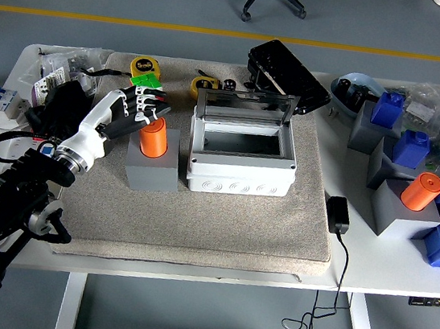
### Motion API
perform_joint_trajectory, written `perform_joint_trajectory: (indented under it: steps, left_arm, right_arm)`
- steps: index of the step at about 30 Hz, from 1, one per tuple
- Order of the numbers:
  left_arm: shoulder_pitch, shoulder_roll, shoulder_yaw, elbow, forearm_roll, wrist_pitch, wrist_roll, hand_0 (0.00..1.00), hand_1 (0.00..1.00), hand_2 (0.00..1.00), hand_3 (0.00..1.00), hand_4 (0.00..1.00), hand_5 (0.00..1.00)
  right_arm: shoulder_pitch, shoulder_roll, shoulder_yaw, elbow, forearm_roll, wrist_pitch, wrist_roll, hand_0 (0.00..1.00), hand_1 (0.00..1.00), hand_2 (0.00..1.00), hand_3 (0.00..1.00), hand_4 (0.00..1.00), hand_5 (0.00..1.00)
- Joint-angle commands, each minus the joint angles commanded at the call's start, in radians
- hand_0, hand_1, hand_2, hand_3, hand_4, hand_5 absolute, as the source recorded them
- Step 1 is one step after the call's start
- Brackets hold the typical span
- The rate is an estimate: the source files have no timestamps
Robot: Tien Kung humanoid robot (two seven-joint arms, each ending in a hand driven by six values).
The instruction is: Fetch the battery,place it into the box,close the lid of the box
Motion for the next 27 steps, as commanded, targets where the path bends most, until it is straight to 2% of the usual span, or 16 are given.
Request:
perform_joint_trajectory:
  steps: [1,7,8,13,14,18,19,25,27]
  left_arm:
    - [-0.001,-0.001,0.004,0.003,0.001,0.002,-0.003,0.712,0.677,0.602,0.607,0.998,0.339]
    - [-0.007,-0.002,0.033,0.018,0.005,0.015,-0.021,0.712,0.677,0.602,0.607,0.998,0.339]
    - [-0.006,-0.002,0.037,0.019,0.009,0.018,-0.021,0.701,0.667,0.597,0.593,0.998,0.215]
    - [-0.004,-0.008,0.055,0.026,0.024,0.033,-0.028,0.701,0.667,0.597,0.593,0.998,0.215]
    - [-0.004,-0.008,0.057,0.026,0.025,0.036,-0.029,0.682,0.652,0.592,0.58,0.998,0.155]
    - [-0.01,-0.01,0.07,0.031,0.03,0.051,-0.033,0.682,0.652,0.592,0.58,0.998,0.155]
    - [-0.012,-0.01,0.074,0.033,0.029,0.054,-0.034,0.591,0.594,0.581,0.569,0.998,0.003]
    - [-0.019,-0.015,0.092,0.054,0.006,0.065,-0.035,0.591,0.594,0.581,0.569,0.998,0.003]
    - [-0.022,-0.018,0.095,0.06,-0.007,0.065,-0.036,0.56,0.554,0.558,0.552,0.998,0.002]
  right_arm:
    - [0.0,0.0,0.0,0.0,0.0,0.0,0.0,0.727,0.668,0.654,0.599,0.998,0.614]
    - [0.0,-0.001,0.001,0.0,0.001,-0.001,-0.001,0.727,0.668,0.654,0.599,0.998,0.614]
    - [0.0,0.0,0.001,0.0,0.001,-0.001,-0.001,0.726,0.668,0.654,0.599,0.998,0.614]
    - [0.0,0.001,0.001,0.0,0.0,-0.001,0.0,0.726,0.668,0.654,0.599,0.998,0.614]
    - [0.0,0.001,0.001,0.0,0.0,-0.001,0.0,0.726,0.668,0.654,0.599,0.998,0.615]
    - [0.0,0.001,0.001,0.001,-0.001,-0.002,0.0,0.726,0.668,0.654,0.599,0.998,0.615]
    - [0.001,0.001,0.0,0.0,0.0,-0.002,0.0,0.726,0.667,0.654,0.599,0.998,0.614]
    - [0.0,0.001,0.002,0.0,0.001,-0.002,-0.001,0.726,0.667,0.654,0.599,0.998,0.614]
    - [0.0,0.001,-0.001,0.0,0.002,-0.002,-0.001,0.726,0.667,0.654,0.599,0.998,0.615]
